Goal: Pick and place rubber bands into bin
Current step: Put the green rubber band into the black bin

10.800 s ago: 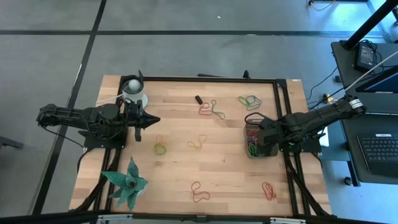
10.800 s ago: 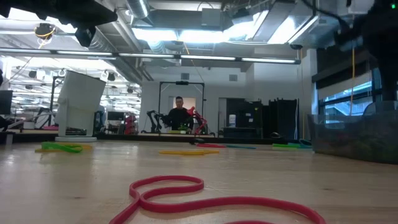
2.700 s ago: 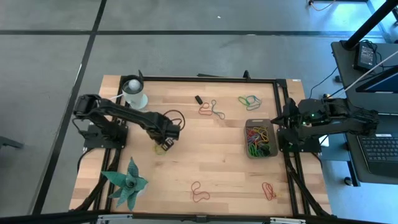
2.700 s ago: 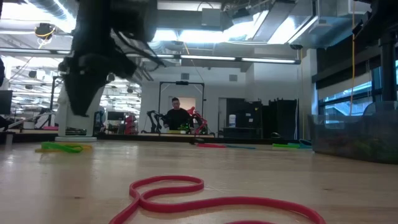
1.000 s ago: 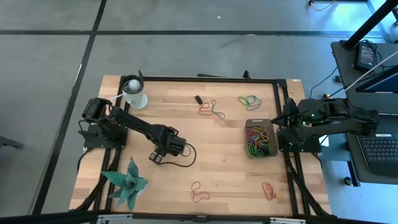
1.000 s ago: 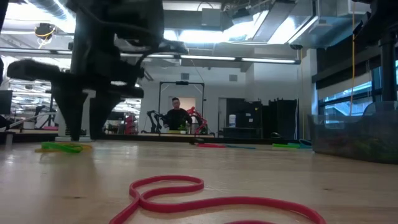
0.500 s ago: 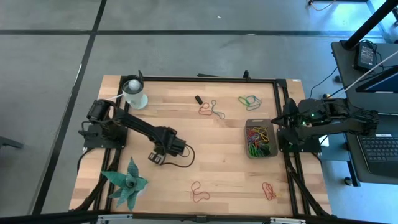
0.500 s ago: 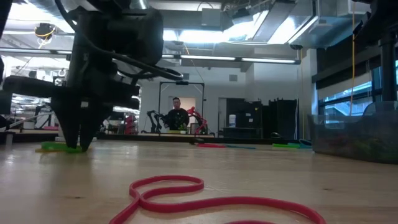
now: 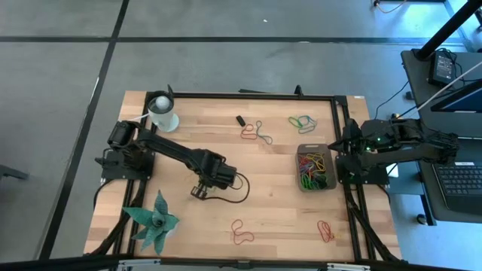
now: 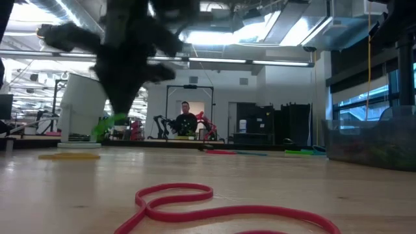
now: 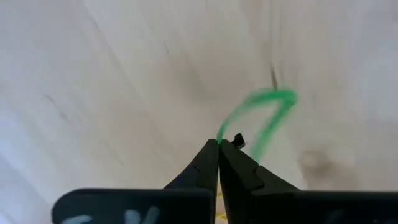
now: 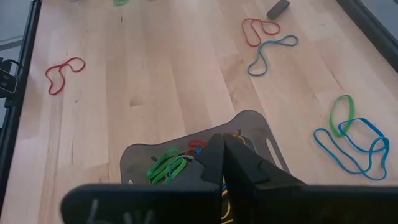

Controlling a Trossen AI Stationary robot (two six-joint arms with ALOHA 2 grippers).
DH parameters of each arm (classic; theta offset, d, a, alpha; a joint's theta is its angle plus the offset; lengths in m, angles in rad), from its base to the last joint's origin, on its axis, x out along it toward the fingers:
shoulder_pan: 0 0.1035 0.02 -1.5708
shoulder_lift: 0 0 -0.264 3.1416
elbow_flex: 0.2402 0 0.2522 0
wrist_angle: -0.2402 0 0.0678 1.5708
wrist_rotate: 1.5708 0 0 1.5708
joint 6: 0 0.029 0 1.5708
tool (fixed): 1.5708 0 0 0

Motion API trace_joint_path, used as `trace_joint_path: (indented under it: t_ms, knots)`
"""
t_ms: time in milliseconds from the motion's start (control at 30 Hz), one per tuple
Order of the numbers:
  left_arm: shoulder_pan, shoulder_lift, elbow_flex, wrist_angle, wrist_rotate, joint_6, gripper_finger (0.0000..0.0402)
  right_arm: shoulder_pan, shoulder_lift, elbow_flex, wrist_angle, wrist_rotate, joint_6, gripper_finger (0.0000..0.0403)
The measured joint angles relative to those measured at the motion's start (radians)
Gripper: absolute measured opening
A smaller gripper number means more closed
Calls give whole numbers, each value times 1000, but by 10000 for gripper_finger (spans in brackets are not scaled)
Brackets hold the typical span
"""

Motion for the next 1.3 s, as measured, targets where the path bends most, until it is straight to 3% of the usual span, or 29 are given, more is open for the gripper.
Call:
trace_joint_path:
  t_ms: [367,700,833,1000,1133,1300]
  knots:
    - [80,0,169,14,-57,64,2,0,0,-25,21,1,0,12]
    - [208,-3,286,486,-102,168,3,0,0,-82,33,0,11,12]
    - [254,12,296,703,-39,213,3,0,0,-82,49,0,2,12]
    - [284,105,324,819,37,247,3,0,0,-82,57,0,-19,12]
    - [284,246,462,833,44,281,3,0,0,-82,59,0,-19,12]
    - [278,458,701,884,125,281,3,0,0,-82,60,0,-20,12]
